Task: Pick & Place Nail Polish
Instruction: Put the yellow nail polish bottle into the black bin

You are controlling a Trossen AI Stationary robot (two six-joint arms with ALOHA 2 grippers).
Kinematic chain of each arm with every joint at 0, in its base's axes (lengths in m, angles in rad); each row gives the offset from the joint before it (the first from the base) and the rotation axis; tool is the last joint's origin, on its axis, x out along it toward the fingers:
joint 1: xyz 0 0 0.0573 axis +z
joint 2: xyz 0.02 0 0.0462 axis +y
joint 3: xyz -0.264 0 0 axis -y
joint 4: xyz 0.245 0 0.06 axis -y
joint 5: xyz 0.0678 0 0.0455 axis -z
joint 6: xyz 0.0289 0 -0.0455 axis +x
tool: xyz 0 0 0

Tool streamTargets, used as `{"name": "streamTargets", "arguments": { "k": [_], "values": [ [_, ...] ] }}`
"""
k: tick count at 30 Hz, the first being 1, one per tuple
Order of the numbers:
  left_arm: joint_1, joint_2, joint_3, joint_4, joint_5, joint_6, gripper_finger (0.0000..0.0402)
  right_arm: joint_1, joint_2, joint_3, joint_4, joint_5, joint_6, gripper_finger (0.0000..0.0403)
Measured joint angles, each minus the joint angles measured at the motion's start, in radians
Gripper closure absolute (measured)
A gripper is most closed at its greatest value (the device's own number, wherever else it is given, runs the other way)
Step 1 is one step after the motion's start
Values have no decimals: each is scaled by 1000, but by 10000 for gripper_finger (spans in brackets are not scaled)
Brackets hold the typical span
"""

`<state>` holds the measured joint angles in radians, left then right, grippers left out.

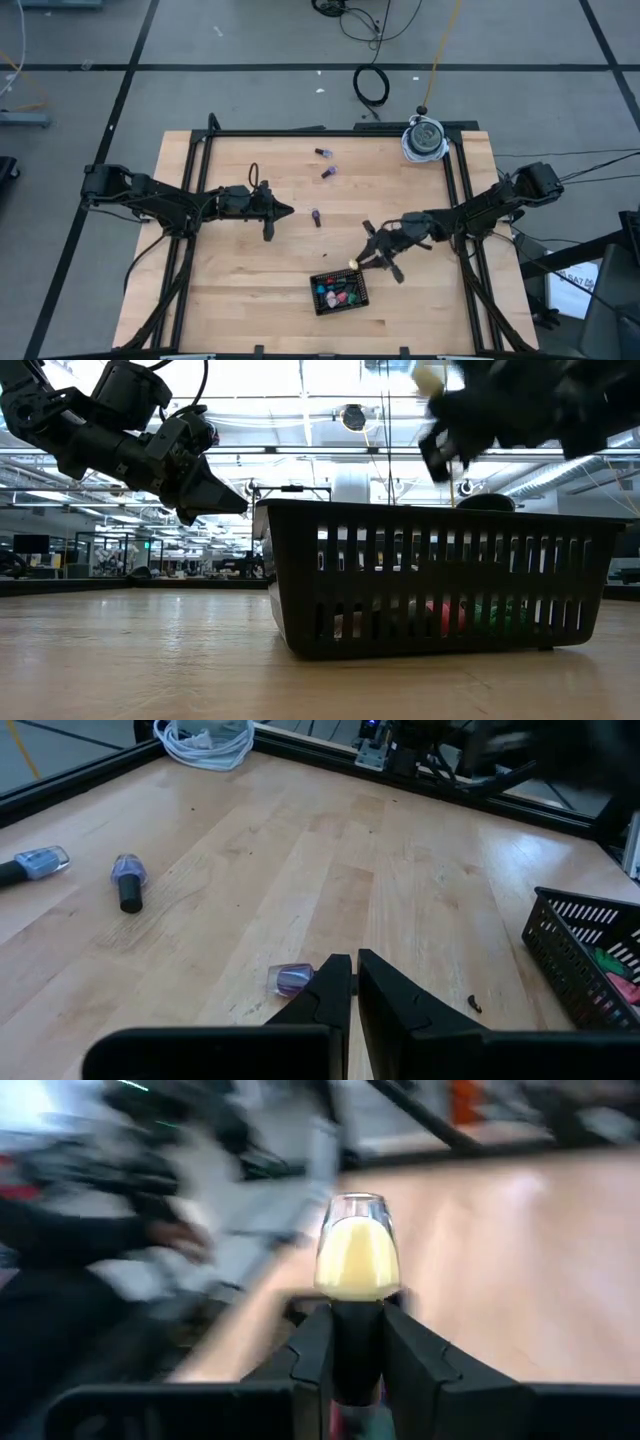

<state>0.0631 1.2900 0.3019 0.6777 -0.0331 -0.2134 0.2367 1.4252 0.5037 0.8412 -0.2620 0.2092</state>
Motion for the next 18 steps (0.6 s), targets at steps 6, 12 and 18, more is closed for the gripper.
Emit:
{"name": "streamTargets", "arguments": {
  "k": [6,12,18],
  "values": [
    [0,0,0,0,0,0,382,0,4,0,-76,359,-50,354],
    [0,0,0,0,0,0,382,42,4,0,112,501,-273,354],
    [0,0,0,3,0,0,382,52,4,0,54,552,-274,354]
  ]
}}
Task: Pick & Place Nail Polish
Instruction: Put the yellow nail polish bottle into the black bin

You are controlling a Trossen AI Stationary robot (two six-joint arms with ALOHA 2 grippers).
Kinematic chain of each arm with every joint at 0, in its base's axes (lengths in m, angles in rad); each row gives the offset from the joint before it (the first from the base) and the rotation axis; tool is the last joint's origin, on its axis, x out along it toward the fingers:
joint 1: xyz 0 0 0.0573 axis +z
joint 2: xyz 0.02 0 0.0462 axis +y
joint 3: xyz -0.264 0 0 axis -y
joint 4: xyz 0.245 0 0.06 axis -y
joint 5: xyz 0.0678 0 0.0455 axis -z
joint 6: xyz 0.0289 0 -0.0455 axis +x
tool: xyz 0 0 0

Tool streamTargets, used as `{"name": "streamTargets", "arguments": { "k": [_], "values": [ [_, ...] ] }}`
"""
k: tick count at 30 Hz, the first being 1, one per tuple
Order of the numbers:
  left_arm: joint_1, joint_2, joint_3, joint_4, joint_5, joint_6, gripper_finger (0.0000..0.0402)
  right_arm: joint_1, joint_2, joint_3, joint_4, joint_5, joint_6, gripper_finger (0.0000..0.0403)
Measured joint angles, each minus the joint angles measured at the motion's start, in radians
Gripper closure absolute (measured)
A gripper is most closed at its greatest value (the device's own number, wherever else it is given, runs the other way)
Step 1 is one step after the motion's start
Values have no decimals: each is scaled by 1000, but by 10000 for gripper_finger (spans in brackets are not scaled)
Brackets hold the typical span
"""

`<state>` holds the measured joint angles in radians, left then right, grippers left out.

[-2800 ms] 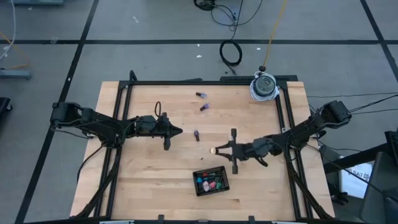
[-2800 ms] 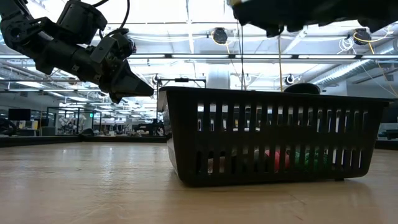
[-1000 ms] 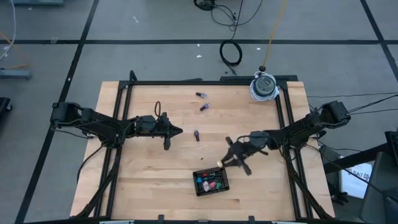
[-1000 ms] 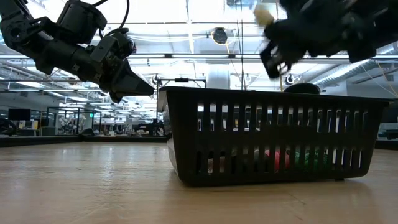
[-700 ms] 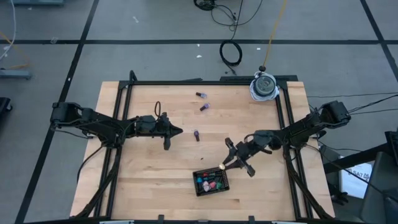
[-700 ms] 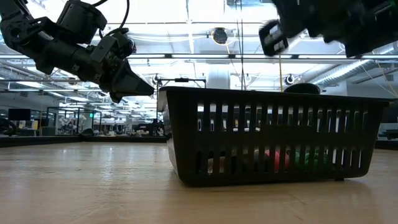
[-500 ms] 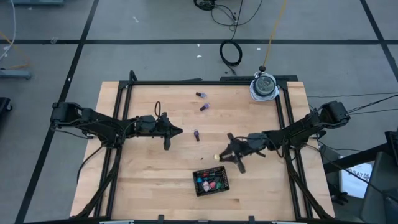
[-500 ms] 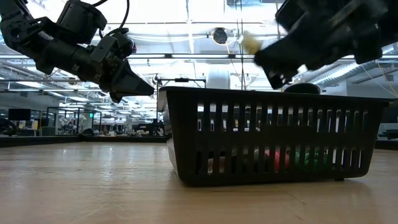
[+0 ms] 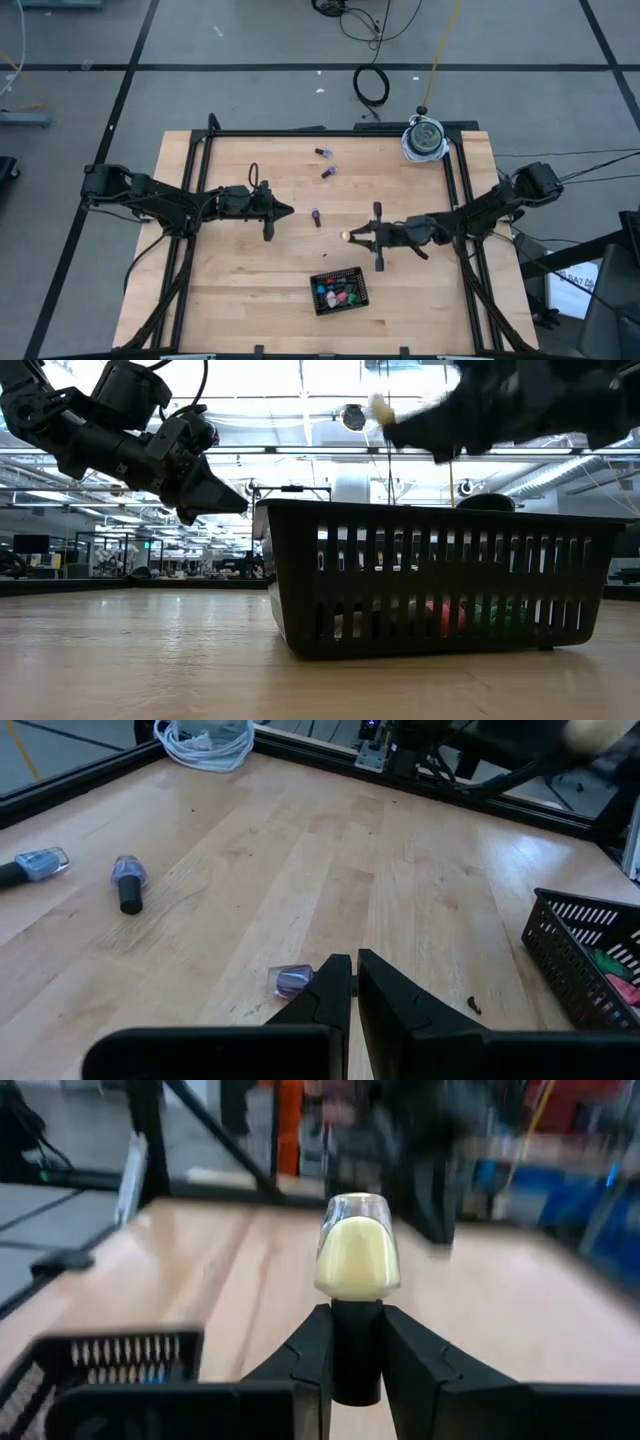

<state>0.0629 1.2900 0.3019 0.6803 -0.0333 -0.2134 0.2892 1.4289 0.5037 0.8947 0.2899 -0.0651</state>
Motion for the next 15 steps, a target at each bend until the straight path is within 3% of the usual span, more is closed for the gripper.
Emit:
{"name": "streamTargets", "arguments": {
  "k": [3,6,12,15],
  "values": [
    [0,0,0,2,0,0,382,-34,0,0,-129,-84,167,354],
    [0,0,0,2,0,0,382,-59,1,0,-188,-270,292,354],
    [0,0,0,2,0,0,382,-55,1,0,10,-634,318,354],
    [0,0,0,2,0,0,382,-12,-1,0,68,-653,323,354]
  ]
}}
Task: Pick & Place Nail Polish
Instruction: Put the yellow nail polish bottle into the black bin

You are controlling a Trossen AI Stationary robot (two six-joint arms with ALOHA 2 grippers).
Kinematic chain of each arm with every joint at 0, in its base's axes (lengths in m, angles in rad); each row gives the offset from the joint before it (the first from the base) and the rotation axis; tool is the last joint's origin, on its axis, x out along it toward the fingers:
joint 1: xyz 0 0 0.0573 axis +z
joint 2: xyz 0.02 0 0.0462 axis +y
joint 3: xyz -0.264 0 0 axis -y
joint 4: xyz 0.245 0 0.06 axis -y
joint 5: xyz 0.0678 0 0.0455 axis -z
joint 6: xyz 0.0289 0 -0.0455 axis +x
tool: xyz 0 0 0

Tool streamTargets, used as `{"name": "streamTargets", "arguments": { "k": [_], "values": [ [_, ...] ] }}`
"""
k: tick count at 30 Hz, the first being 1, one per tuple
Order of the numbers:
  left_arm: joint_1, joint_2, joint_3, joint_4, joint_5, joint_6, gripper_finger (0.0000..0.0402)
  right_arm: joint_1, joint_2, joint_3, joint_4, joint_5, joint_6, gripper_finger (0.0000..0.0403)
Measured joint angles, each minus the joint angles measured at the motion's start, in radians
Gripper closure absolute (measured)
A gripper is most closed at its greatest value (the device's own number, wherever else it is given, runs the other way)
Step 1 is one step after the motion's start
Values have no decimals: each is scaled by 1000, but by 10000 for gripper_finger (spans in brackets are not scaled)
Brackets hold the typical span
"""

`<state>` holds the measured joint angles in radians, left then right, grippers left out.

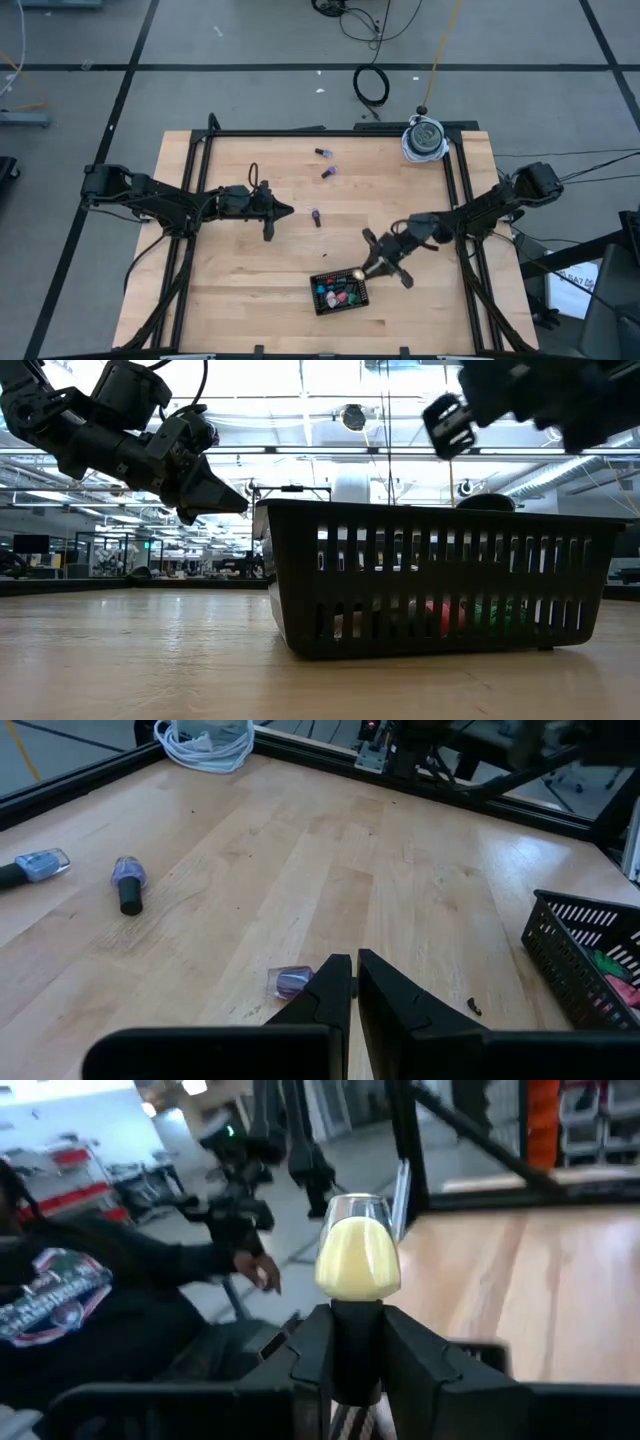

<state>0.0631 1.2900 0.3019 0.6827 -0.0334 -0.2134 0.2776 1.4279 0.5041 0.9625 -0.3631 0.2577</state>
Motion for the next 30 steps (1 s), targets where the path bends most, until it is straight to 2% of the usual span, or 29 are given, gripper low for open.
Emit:
{"name": "streamTargets", "arguments": {
  "k": [2,7,11,16,30],
  "values": [
    [0,0,0,0,0,0,382,53,0,1,-45,78,2,354],
    [0,0,0,0,0,0,382,188,1,80,-327,343,-34,354],
    [0,0,0,1,0,0,382,238,2,138,-464,455,-33,354],
    [0,0,0,1,0,0,382,245,43,142,-485,467,2,354],
    [0,0,0,2,0,0,382,239,190,143,-332,464,20,354]
  ]
}}
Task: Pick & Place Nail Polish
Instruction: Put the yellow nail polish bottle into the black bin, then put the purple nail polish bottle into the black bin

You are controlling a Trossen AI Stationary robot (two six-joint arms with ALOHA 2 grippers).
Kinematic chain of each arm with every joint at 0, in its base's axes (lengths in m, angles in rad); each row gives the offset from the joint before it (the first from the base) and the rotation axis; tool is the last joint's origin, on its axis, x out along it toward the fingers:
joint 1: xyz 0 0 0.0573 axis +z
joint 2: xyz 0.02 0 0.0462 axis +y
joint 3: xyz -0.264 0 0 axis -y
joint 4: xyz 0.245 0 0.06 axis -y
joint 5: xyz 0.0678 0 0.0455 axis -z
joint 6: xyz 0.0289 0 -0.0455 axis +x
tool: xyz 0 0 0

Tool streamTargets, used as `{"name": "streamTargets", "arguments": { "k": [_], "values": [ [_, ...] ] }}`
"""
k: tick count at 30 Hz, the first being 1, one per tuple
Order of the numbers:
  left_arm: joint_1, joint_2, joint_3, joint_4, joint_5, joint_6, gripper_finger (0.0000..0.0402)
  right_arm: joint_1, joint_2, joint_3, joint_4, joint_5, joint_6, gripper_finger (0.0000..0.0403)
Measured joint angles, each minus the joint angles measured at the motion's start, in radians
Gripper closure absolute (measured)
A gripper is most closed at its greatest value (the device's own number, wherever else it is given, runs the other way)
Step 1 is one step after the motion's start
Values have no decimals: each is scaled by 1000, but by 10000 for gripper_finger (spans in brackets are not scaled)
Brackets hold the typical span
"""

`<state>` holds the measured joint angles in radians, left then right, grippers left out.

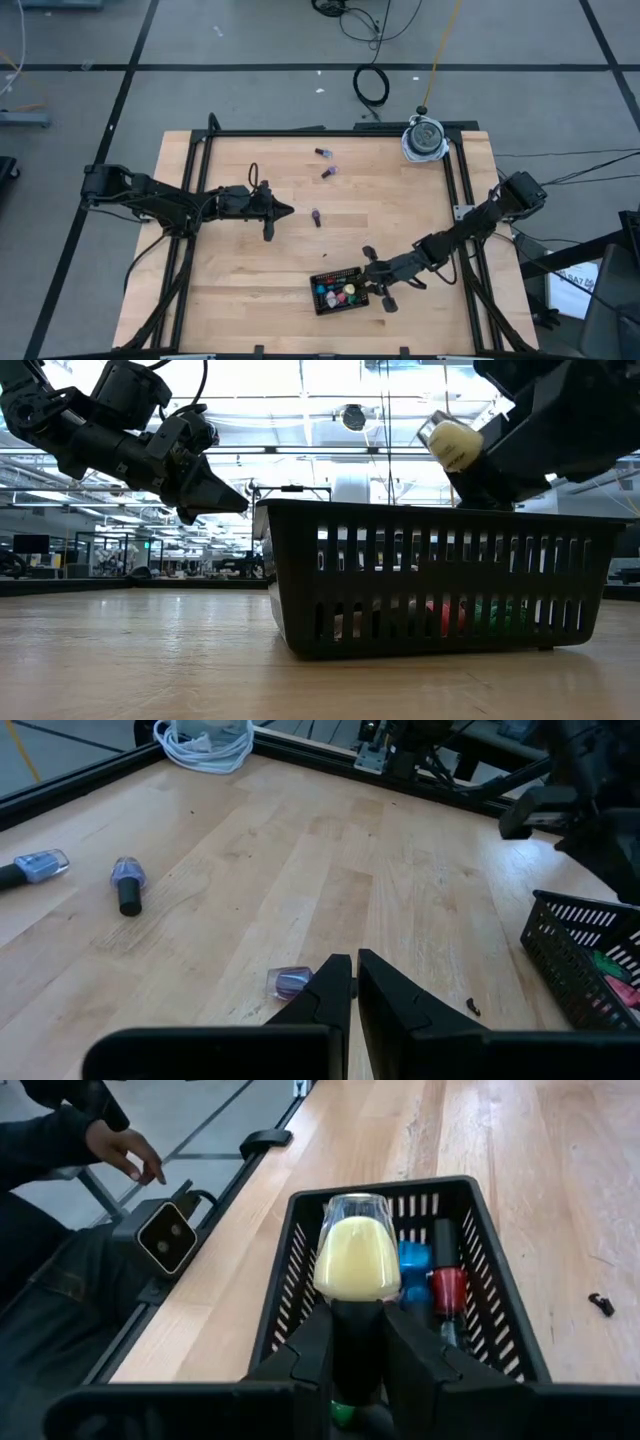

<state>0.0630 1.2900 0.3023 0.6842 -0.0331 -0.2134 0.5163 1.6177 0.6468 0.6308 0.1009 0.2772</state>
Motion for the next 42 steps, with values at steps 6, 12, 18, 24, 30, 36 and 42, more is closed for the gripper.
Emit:
{"name": "streamTargets", "arguments": {
  "k": [6,12,18,24,30,36,42],
  "values": [
    [0,0,0,0,0,0,382,0,1,0,41,2,30,289],
    [0,0,0,0,0,0,382,0,1,0,65,7,26,195],
    [0,0,0,0,0,0,382,-40,-4,6,90,108,2,162],
    [0,0,0,0,0,0,382,-190,-14,102,-137,133,-62,170],
    [0,0,0,0,0,0,382,-399,-13,259,-479,129,-179,182],
    [0,0,0,0,0,0,382,-648,-13,405,-740,-23,-284,186],
    [0,0,0,0,0,0,382,-875,1,520,-869,-189,-345,178]
  ]
}}
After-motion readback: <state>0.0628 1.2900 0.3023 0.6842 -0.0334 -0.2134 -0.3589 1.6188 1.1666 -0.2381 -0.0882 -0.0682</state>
